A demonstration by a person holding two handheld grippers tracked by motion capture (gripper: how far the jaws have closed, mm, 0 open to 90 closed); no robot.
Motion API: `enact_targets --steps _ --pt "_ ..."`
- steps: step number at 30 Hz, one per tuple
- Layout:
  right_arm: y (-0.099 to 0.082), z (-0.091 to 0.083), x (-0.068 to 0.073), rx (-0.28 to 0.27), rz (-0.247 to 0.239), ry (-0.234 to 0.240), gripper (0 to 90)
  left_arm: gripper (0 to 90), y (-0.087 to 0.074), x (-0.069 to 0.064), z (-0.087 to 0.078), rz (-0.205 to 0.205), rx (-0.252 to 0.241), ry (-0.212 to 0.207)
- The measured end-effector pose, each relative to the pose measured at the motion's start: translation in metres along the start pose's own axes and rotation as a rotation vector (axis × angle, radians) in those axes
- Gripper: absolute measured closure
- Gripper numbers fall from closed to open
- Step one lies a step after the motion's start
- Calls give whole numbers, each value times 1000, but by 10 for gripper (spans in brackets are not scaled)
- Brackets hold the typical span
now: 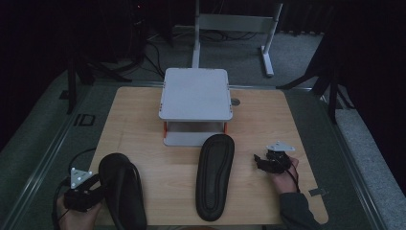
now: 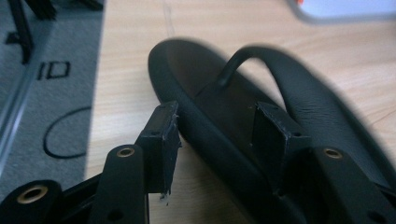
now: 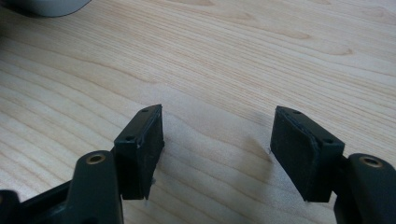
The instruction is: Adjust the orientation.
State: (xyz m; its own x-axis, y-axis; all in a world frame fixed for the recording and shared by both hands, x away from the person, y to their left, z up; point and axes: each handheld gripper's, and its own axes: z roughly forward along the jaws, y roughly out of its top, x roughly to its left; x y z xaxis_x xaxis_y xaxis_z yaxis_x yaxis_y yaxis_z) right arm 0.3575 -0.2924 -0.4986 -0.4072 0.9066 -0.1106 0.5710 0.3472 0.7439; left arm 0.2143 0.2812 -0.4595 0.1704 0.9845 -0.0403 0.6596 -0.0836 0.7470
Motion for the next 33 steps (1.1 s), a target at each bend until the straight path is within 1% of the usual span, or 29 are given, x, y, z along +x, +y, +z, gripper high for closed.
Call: enact_targets --steps 1,3,4,5,7,10,12,14,17,19,21,22,24,25,27,29,31,32,33 --pt "0 0 0 0 0 1 343 513 1 -1 4 7 2 -20" --pt "0 0 0 0 0 1 344 564 2 -2 7 10 6 -25" --pt "0 0 0 0 0 2 344 564 5 -3 12 15 15 -26" --pt "0 0 0 0 0 3 343 554 7 -3 14 11 10 -42" --pt "0 0 0 0 0 3 344 548 9 -4 16 11 1 -60" --pt "0 0 0 0 -1 4 343 549 12 -10 26 28 7 -72" --pt "0 0 0 1 -1 2 344 549 16 -18 35 41 25 -87" --pt "0 0 0 1 -1 2 344 538 20 -28 45 66 32 -112" --pt "0 0 0 1 -1 3 343 525 29 -46 56 111 38 -154" --pt "0 0 0 1 -1 3 343 517 36 -56 62 140 41 -166" --pt "0 0 0 0 -1 4 343 513 41 -64 64 158 35 -169" --pt "0 0 0 0 -1 4 343 511 41 -64 64 158 35 -169" --pt "0 0 -1 0 -2 5 343 507 46 -67 60 162 9 -168" --pt "0 0 -1 0 -2 5 343 499 47 -68 58 159 0 -178" --pt "0 0 -1 0 -2 5 343 483 48 -68 54 165 -22 -207" --pt "0 0 0 0 -2 4 343 471 48 -69 49 169 -43 -247" --pt "0 0 0 0 -1 4 343 461 48 -73 46 201 -50 -290" --pt "0 0 0 1 -1 4 343 454 47 -76 46 221 -50 -307" --pt "0 0 0 0 -1 4 344 446 47 -79 46 248 -45 -316"
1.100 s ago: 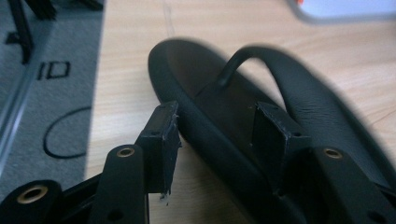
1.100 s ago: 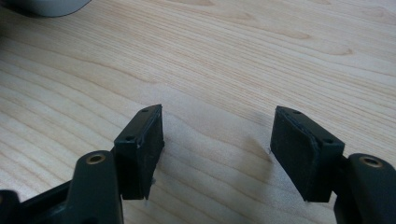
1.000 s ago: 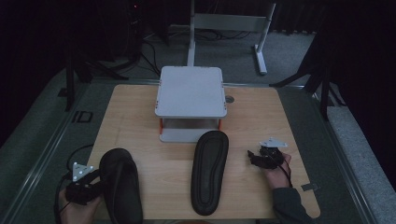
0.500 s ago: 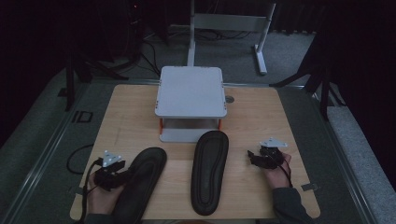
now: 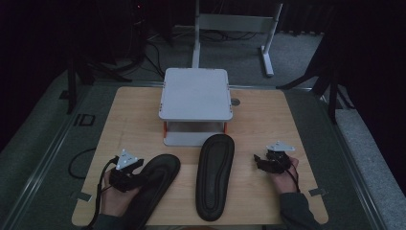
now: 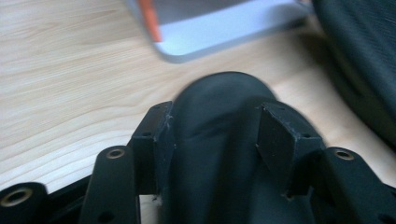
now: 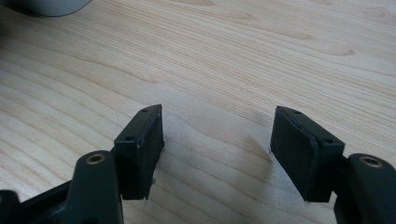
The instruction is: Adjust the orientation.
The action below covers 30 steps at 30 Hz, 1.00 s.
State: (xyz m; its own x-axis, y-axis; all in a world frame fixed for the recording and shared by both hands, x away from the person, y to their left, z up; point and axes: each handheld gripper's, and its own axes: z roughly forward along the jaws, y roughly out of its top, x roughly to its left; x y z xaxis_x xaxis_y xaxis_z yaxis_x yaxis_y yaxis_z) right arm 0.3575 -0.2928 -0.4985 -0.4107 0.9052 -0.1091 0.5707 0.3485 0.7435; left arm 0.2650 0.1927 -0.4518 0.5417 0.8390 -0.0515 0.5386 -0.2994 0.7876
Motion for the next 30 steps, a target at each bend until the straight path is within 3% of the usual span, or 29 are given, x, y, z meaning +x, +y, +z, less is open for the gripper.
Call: enact_targets --steps 4,8,17,24,27,30 --pt "0 0 0 -1 0 0 343 407 -1 -5 8 30 29 -52" --pt "0 0 0 -1 0 2 343 408 -2 -5 16 50 74 -40" --pt "0 0 0 -1 1 3 343 597 4 -5 26 33 113 -28" --pt "0 1 0 -2 1 5 344 646 19 -7 37 -18 87 -3" --pt "0 1 0 -2 2 6 343 658 28 -7 45 -50 66 22" --pt "0 1 0 -2 4 7 344 661 35 -6 52 -82 56 76"
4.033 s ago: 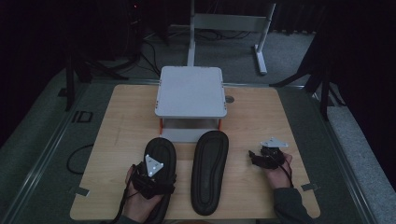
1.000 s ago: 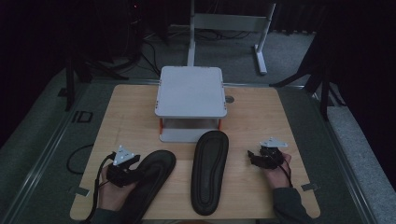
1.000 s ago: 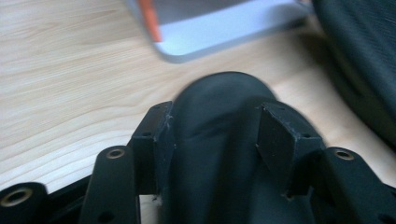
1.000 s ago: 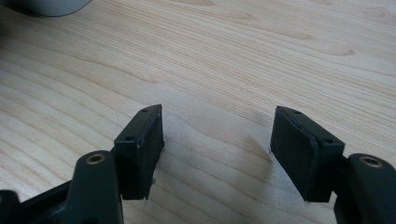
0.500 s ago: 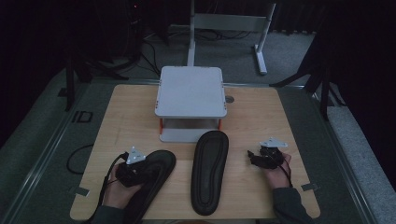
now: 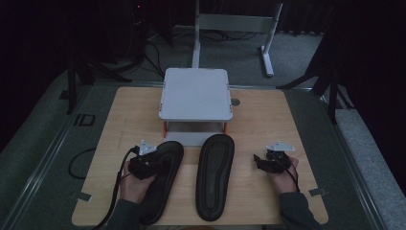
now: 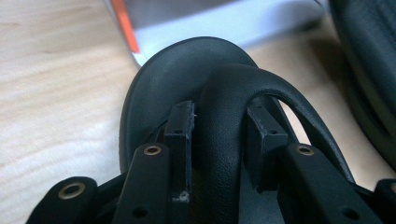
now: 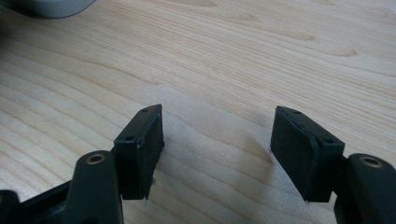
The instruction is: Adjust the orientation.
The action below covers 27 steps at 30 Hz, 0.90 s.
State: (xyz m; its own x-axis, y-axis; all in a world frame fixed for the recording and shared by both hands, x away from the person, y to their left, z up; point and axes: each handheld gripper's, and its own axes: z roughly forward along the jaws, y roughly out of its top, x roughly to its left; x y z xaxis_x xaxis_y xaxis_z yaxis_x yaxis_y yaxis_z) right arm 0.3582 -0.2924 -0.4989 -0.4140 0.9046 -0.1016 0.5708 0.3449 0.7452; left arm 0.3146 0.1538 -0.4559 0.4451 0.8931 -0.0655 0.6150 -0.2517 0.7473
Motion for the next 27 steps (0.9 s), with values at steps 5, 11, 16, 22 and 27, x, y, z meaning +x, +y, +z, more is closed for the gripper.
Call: enact_targets --steps 5,11,16,22,27 --pt "0 0 0 0 -3 -1 343 650 6 2 7 -36 -20 54" --pt "1 0 3 2 -12 -2 344 538 5 1 7 -32 -38 82" --pt "4 -3 11 8 -42 8 348 465 8 -2 -7 -19 -86 89" --pt "24 -28 46 -69 -85 127 342 429 6 1 -13 -19 -101 95" --pt "40 -50 64 -144 -88 192 335 429 3 4 -17 -21 -108 87"
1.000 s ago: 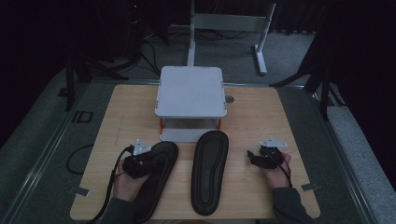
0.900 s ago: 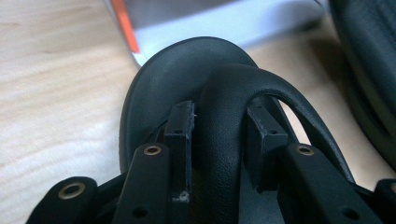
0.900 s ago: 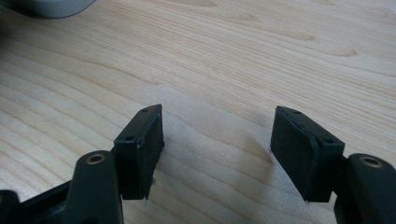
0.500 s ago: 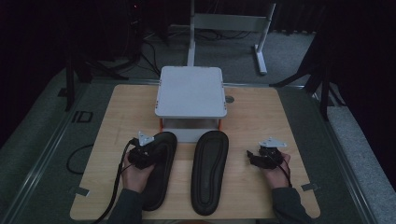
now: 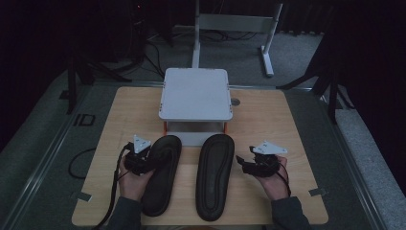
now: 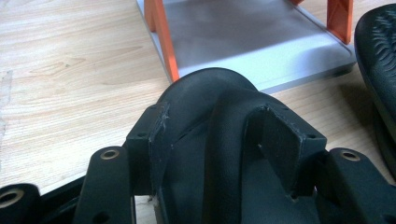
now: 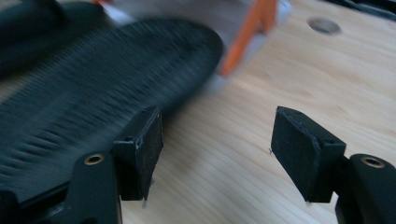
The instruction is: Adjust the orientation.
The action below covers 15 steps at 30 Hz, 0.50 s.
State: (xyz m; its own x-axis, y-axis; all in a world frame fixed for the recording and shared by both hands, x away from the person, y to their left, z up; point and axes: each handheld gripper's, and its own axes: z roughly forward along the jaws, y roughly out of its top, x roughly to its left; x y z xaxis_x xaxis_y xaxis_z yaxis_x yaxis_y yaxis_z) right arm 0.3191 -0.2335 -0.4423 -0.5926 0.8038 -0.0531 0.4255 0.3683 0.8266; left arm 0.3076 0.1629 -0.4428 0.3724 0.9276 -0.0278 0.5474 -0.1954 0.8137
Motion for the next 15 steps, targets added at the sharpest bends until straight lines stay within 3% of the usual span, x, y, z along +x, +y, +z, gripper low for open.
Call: enact_targets --steps 2,5,8,11,15 --pt "6 -3 7 -18 5 43 308 426 -1 1 -1 1 0 5" --pt "9 -3 13 -18 -5 63 295 426 -2 2 -1 -5 -1 1" --pt "13 9 29 4 -45 109 283 426 -3 3 -1 -11 -1 4" --pt "9 20 28 50 -50 96 272 426 -4 5 -2 -17 -2 8" --pt "4 21 18 50 -20 105 281 426 -4 8 -2 -24 2 9"
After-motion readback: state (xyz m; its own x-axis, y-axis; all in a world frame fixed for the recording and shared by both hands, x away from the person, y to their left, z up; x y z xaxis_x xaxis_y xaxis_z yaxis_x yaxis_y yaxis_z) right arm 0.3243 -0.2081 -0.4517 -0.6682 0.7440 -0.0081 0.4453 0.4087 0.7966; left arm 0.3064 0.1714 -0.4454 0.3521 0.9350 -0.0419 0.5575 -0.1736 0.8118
